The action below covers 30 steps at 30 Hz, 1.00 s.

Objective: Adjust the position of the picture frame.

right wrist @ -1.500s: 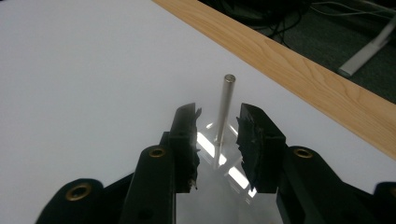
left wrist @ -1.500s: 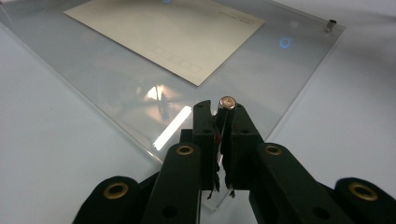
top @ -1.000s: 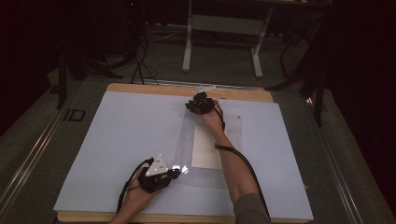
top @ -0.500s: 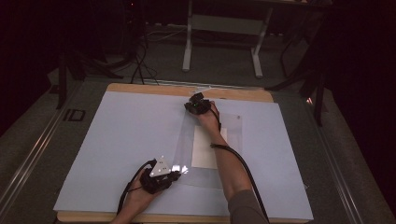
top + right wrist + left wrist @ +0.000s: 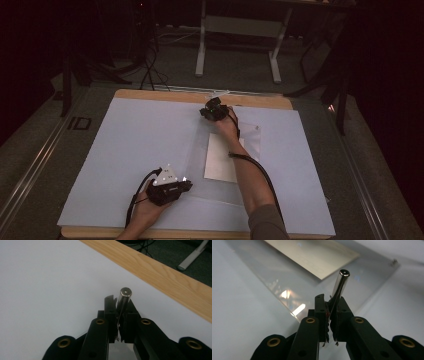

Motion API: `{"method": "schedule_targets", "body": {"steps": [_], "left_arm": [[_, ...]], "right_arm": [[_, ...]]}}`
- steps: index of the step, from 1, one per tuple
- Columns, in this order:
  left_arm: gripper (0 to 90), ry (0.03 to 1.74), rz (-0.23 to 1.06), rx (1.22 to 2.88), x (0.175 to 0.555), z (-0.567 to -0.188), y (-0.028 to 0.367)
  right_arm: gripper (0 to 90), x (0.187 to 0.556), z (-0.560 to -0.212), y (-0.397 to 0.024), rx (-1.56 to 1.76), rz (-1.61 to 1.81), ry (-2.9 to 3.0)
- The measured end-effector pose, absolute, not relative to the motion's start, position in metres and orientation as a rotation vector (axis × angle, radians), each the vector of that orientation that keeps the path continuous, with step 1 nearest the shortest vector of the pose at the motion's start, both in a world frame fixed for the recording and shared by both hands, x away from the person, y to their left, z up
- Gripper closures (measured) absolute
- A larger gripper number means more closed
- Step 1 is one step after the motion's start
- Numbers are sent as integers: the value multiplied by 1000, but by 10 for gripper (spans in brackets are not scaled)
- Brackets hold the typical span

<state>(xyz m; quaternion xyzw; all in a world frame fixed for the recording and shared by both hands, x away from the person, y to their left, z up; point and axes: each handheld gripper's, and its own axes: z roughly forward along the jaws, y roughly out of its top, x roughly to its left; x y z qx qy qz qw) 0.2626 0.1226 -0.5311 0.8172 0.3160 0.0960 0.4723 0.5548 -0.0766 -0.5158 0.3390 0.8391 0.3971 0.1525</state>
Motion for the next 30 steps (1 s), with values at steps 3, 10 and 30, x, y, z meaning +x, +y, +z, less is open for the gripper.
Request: {"method": "schedule_targets", "body": {"steps": [3,10,30], "left_arm": [[832,799,222,1950,264,-527,134],[823,861,247,1870,270,-519,160],[822,994,319,1737,321,-492,217]], "right_arm": [[843,552,-512,-84,938,1081,2402],[841,542,-497,-110,903,1072,2366],[857,499,-463,-179,965,1177,2328]]}}
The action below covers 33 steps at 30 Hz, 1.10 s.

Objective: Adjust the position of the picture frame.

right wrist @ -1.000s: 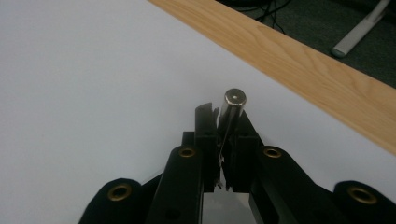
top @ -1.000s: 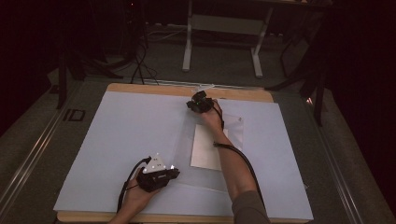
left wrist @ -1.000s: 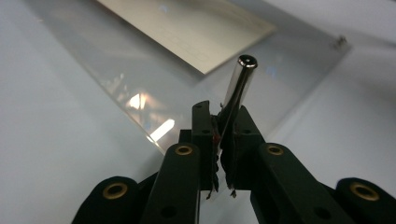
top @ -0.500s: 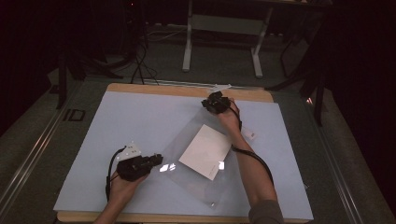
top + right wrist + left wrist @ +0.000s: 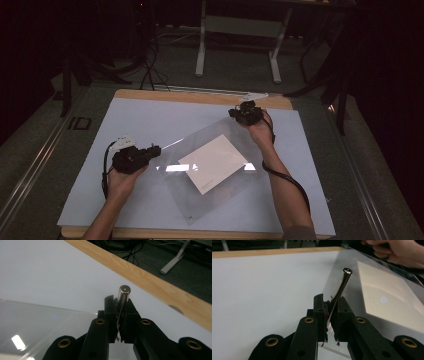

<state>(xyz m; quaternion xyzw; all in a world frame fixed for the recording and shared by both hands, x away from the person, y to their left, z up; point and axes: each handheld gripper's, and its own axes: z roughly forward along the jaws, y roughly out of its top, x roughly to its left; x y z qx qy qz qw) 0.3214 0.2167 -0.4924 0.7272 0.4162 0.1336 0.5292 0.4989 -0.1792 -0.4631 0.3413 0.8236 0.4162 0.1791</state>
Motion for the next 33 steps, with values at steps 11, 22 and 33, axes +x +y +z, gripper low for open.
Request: {"method": "schedule_targets", "body": {"steps": [11,22,33], "left_arm": [[817,1057,312,1726,359,-487,231],[817,1087,315,1763,391,-486,223],[814,1119,297,1811,414,-497,210]], "right_arm": [[856,469,-462,-200,1018,1222,2335],[852,442,-470,-218,1093,1255,2283],[845,437,-490,-230,1174,1255,2248]]}}
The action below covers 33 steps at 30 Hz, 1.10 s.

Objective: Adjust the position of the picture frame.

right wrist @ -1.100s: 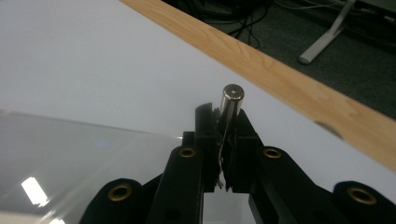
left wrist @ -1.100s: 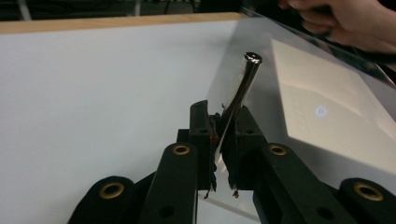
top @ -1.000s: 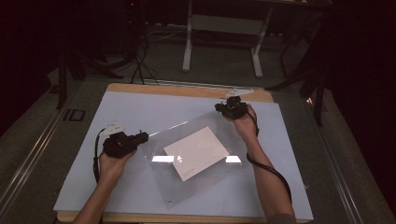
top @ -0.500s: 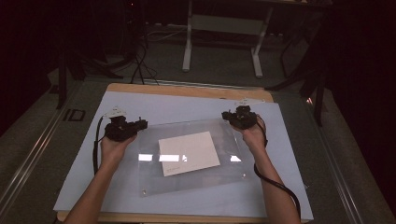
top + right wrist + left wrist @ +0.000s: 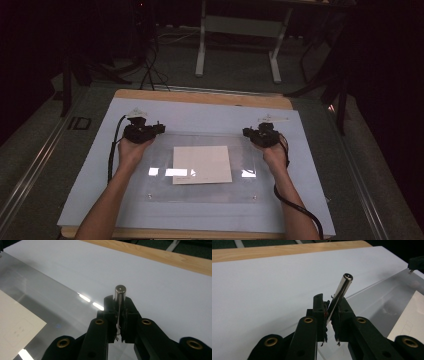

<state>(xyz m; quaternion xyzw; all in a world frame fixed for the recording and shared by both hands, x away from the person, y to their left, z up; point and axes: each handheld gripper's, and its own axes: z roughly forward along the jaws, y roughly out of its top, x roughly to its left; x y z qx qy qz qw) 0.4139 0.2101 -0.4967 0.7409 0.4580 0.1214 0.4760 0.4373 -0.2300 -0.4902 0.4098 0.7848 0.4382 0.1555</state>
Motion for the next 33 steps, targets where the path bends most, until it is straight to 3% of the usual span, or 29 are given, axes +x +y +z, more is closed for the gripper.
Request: {"method": "schedule_targets", "body": {"steps": [17,33], "left_arm": [[814,1237,302,1859,433,-536,197],[808,1257,323,1816,428,-539,195]], "right_arm": [[842,450,-525,-228,1229,1155,2273],[827,450,-535,-233,1255,1248,2244]]}}
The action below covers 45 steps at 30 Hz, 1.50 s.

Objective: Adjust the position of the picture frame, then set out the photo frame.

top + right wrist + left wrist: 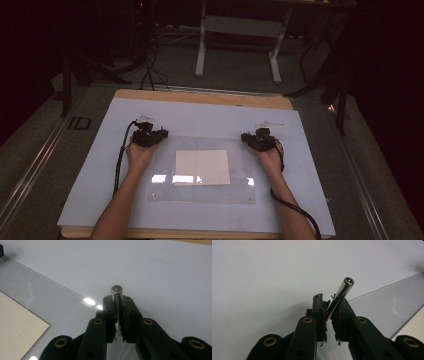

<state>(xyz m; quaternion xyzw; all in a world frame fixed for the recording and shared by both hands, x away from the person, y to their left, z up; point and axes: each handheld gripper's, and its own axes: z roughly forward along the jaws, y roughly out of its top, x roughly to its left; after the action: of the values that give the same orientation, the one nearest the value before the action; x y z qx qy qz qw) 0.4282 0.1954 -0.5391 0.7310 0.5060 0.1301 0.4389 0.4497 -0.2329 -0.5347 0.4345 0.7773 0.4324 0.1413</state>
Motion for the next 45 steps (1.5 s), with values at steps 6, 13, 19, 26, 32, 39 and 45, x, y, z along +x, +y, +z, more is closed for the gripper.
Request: {"method": "schedule_targets", "body": {"steps": [6,13,19,26,32,39,45], "left_arm": [[805,1267,327,1801,426,-540,196],[804,1252,328,1799,426,-541,197],[809,1255,360,1804,424,-540,194],[795,1254,326,1788,425,-542,197],[653,1245,297,1753,424,-541,202],[579,1216,328,1729,416,-540,203],[585,1206,377,1706,407,-534,208]], "right_arm": [[824,450,-536,-233,1248,1253,2248],[824,451,-536,-233,1237,1249,2259],[822,451,-536,-233,1240,1249,2256],[814,452,-536,-233,1247,1255,2261],[720,452,-535,-233,1264,1247,2244],[626,447,-529,-234,1237,1270,2232],[612,441,-521,-234,1200,1271,2218]]}}
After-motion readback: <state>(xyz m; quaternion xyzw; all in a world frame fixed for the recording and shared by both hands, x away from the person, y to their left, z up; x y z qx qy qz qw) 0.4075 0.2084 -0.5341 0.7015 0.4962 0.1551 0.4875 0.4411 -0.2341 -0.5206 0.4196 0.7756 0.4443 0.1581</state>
